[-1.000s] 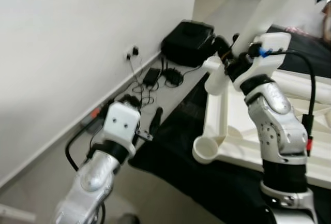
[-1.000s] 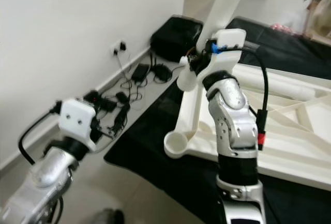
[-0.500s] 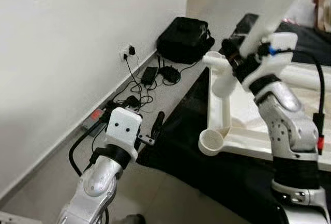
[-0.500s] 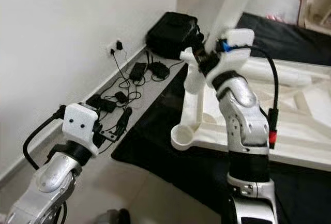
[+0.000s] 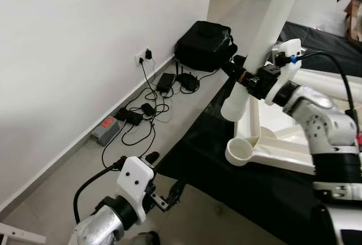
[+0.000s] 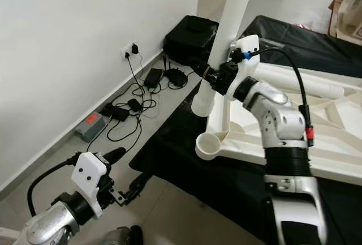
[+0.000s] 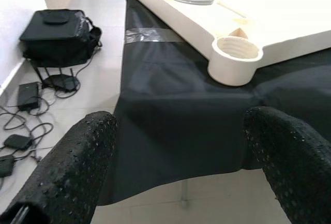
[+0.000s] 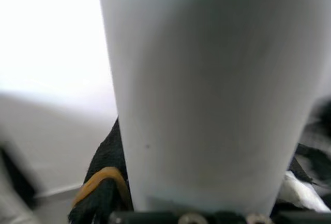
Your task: Building children table
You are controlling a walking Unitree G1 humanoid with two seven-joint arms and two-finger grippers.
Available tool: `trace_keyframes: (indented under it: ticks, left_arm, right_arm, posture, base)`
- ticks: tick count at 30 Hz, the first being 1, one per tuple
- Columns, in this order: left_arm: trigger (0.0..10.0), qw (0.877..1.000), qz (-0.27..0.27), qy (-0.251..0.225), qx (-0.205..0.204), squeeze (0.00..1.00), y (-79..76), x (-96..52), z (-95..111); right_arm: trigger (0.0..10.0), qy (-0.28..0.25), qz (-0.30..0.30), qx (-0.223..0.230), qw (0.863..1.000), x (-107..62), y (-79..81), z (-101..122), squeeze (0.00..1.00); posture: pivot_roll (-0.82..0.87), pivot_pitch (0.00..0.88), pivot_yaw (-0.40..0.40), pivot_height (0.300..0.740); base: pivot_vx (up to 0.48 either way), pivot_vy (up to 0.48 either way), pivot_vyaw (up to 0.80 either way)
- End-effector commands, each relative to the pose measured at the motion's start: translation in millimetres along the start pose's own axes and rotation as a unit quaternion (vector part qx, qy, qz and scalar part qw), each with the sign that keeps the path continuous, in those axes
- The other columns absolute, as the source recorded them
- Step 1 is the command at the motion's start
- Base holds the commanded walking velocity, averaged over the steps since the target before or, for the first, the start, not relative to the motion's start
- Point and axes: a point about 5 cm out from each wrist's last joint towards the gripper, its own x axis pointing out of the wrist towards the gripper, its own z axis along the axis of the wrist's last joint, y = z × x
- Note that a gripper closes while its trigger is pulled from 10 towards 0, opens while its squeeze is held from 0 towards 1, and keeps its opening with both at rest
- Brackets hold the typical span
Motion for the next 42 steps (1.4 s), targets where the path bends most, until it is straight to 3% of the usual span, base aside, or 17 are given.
trace_keyframes:
  ticks: [1,3,6,12,18,25,29,34,42]
  left_arm:
    - [10.0,1.000,-0.013,0.005,-0.002,0.00,-4.7,-0.4,-2]
    - [10.0,1.000,-0.016,0.004,0.001,0.00,-6.2,-0.3,-1]
    - [10.0,1.000,-0.013,-0.003,0.007,0.00,-5.1,-1.5,1]
    - [10.0,1.000,-0.015,-0.008,0.000,0.00,-5.5,-2.7,1]
    - [10.0,1.000,-0.011,-0.003,0.002,0.00,-5.5,-3.1,-1]
    - [10.0,1.000,-0.010,-0.005,0.003,0.00,-5.4,-2.9,0]
    - [10.0,1.000,-0.008,-0.005,0.005,0.00,-5.0,-2.7,0]
    - [10.0,1.000,-0.007,-0.008,0.005,0.00,-5.3,-2.8,1]
    - [10.0,1.000,-0.007,-0.015,0.000,0.00,-6.7,-3.7,6]
  right_arm:
    - [10.0,-0.016,0.062,0.014,0.998,-6.1,2.4,9,0.00]
    - [10.0,-0.012,0.082,0.011,0.997,-9.4,-2.4,11,0.00]
    - [10.0,-0.014,0.050,-0.006,0.999,-5.9,-13.4,15,0.00]
    - [10.0,-0.006,0.020,0.009,1.000,-4.2,-25.0,13,0.00]
    - [10.0,0.016,0.073,0.005,0.997,-8.1,-21.3,9,0.00]
    - [10.0,0.002,0.065,0.005,0.998,-6.6,-24.2,13,0.00]
    - [10.0,0.019,0.071,-0.016,0.997,-7.2,-24.8,13,0.00]
    - [10.0,0.007,0.052,-0.009,0.999,-8.8,-33.2,20,0.00]
    - [10.0,0.023,0.163,-0.025,0.986,-17.3,-19.4,28,0.00]
  posture:
    - [0.15,0.170,-0.052,0.740]
    - [0.16,0.178,-0.052,0.740]
    - [0.16,0.183,-0.048,0.740]
    - [0.15,0.188,-0.050,0.740]
    - [0.15,0.196,-0.047,0.740]
    - [0.15,0.197,-0.049,0.740]
    - [0.15,0.199,-0.049,0.740]
    - [0.15,0.204,-0.047,0.740]
    - [0.15,0.218,-0.048,0.740]
  base:
    - [0.000,0.000,0.00]
    - [0.000,0.000,0.00]
    - [0.000,0.000,0.00]
    - [0.000,0.000,0.00]
    - [0.000,0.000,-0.76]
    - [0.000,0.000,-0.73]
    - [0.000,0.000,0.00]
    - [0.000,0.000,0.00]
    - [0.000,0.000,0.00]
